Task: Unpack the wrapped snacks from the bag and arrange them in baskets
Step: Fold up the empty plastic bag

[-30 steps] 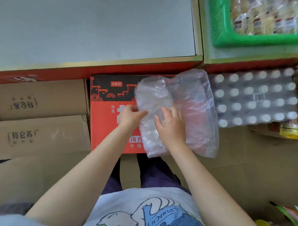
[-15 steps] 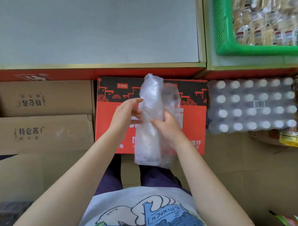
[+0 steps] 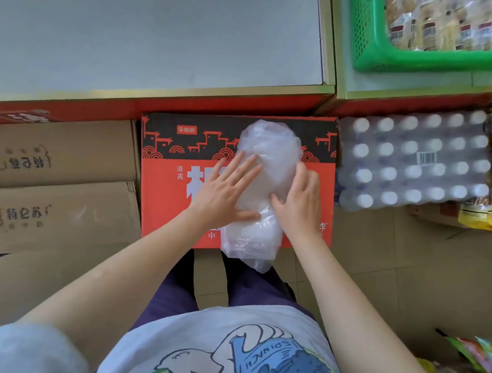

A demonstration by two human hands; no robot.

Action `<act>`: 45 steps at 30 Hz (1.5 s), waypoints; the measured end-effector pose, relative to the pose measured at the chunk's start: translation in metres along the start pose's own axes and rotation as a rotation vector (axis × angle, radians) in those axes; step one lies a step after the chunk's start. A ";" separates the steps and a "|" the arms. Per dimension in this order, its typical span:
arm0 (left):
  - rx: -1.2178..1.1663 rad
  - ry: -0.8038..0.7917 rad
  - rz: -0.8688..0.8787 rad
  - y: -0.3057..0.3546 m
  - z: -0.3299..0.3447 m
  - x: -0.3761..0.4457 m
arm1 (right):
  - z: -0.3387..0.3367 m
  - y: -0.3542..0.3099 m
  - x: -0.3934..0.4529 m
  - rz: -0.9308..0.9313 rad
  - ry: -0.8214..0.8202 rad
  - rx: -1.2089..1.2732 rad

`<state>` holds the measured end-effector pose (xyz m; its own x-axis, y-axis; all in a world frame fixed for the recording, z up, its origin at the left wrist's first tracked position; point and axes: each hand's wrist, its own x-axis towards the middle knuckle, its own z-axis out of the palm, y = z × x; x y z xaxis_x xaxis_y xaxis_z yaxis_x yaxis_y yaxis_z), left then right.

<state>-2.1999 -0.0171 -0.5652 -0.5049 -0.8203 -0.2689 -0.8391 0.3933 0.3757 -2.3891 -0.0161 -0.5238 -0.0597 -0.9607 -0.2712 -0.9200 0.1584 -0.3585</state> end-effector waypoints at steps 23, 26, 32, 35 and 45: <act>0.176 -0.177 0.109 -0.034 0.001 0.011 | 0.011 0.044 0.021 -0.392 -0.427 -0.465; 0.180 -0.164 0.108 -0.025 -0.004 0.008 | 0.007 0.038 0.018 -0.393 -0.420 -0.431; -0.498 0.118 -0.457 0.013 -0.018 -0.015 | -0.002 0.036 -0.017 -0.071 -0.233 -0.096; -0.887 0.029 -0.812 0.037 -0.028 -0.003 | 0.006 0.026 -0.030 0.030 -0.215 0.075; -1.565 -0.312 -0.688 0.034 -0.083 0.009 | -0.039 0.011 -0.030 0.182 -0.379 0.729</act>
<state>-2.2166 -0.0459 -0.4807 -0.3446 -0.4725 -0.8112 -0.0213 -0.8600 0.5099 -2.4128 0.0058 -0.4848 0.0711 -0.7849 -0.6156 -0.4198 0.5362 -0.7322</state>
